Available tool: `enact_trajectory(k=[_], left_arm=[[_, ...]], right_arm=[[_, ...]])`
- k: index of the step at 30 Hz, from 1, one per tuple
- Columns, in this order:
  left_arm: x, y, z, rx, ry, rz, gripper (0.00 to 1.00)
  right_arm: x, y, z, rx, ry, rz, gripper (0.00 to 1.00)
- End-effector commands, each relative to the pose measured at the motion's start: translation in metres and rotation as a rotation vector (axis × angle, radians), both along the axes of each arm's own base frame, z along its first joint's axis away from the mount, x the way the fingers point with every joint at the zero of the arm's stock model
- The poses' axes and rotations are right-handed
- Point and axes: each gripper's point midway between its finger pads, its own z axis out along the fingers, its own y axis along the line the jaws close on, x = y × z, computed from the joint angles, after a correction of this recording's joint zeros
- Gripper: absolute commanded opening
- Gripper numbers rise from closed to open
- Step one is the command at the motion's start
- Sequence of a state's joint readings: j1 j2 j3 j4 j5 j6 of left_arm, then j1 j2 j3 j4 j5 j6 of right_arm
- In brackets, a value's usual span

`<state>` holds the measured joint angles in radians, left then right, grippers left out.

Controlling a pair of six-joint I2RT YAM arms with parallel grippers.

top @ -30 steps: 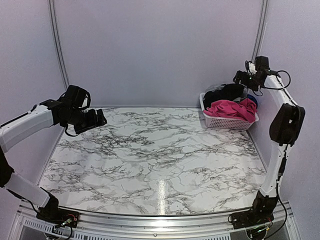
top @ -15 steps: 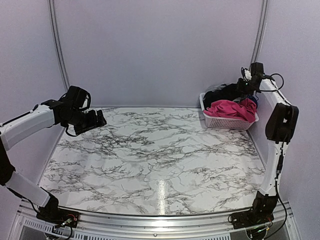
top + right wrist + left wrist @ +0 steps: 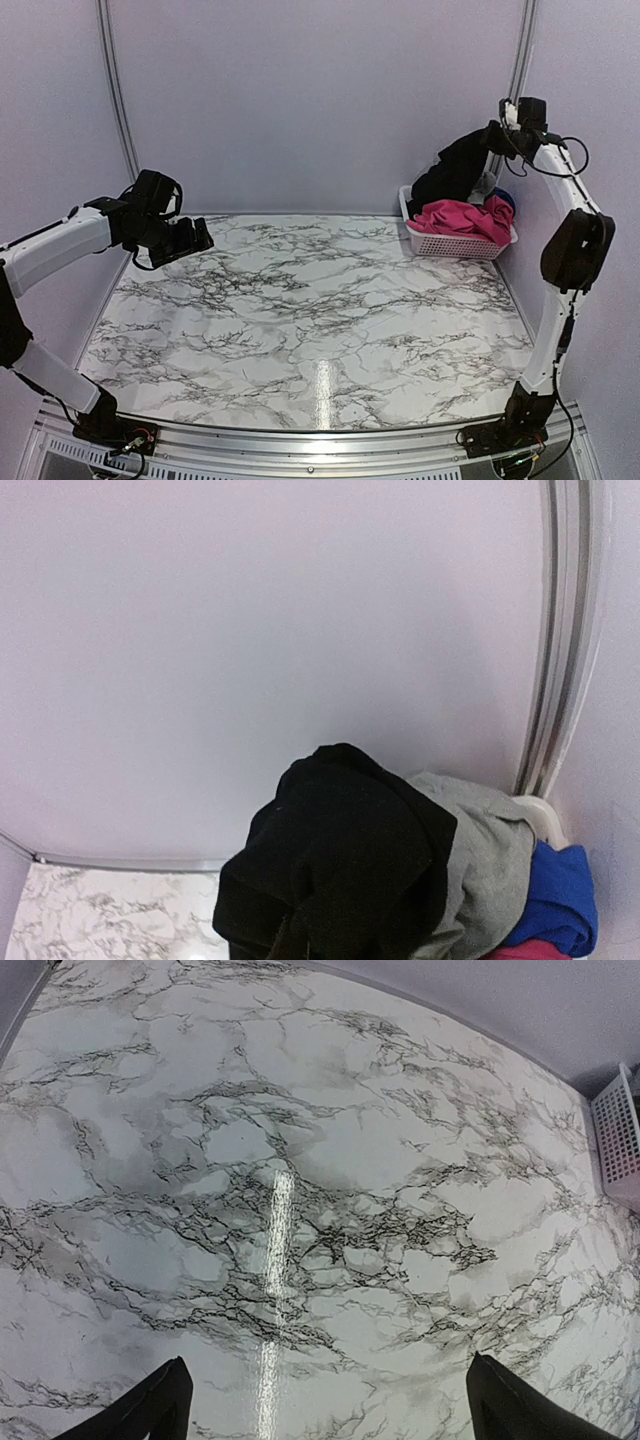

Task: Fold and stack the mixed laundry pile
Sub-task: Pick up the crumpled T-shirt from the bin, then place the crumpled T-shirt at the center of the board.

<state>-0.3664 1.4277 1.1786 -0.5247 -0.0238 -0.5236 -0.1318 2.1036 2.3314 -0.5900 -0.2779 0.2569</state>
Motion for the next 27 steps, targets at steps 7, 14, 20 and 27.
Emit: enact_trajectory(k=[7, 14, 20, 27], left_arm=[[0.014, -0.005, 0.018, -0.01, -0.043, -0.027, 0.99], [0.015, -0.01, 0.02, -0.035, -0.04, -0.051, 0.99], [0.019, -0.007, 0.023, -0.04, -0.044, -0.051, 0.99], [0.025, -0.007, 0.021, -0.066, -0.038, -0.052, 0.99]], right_arm=[[-0.041, 0.018, 0.192, 0.144, -0.532, 0.079, 0.0], [-0.071, 0.035, 0.248, 0.241, -0.705, 0.196, 0.0], [-0.104, 0.05, 0.29, 0.315, -0.832, 0.315, 0.0], [-0.142, 0.092, 0.319, 0.38, -0.903, 0.486, 0.0]])
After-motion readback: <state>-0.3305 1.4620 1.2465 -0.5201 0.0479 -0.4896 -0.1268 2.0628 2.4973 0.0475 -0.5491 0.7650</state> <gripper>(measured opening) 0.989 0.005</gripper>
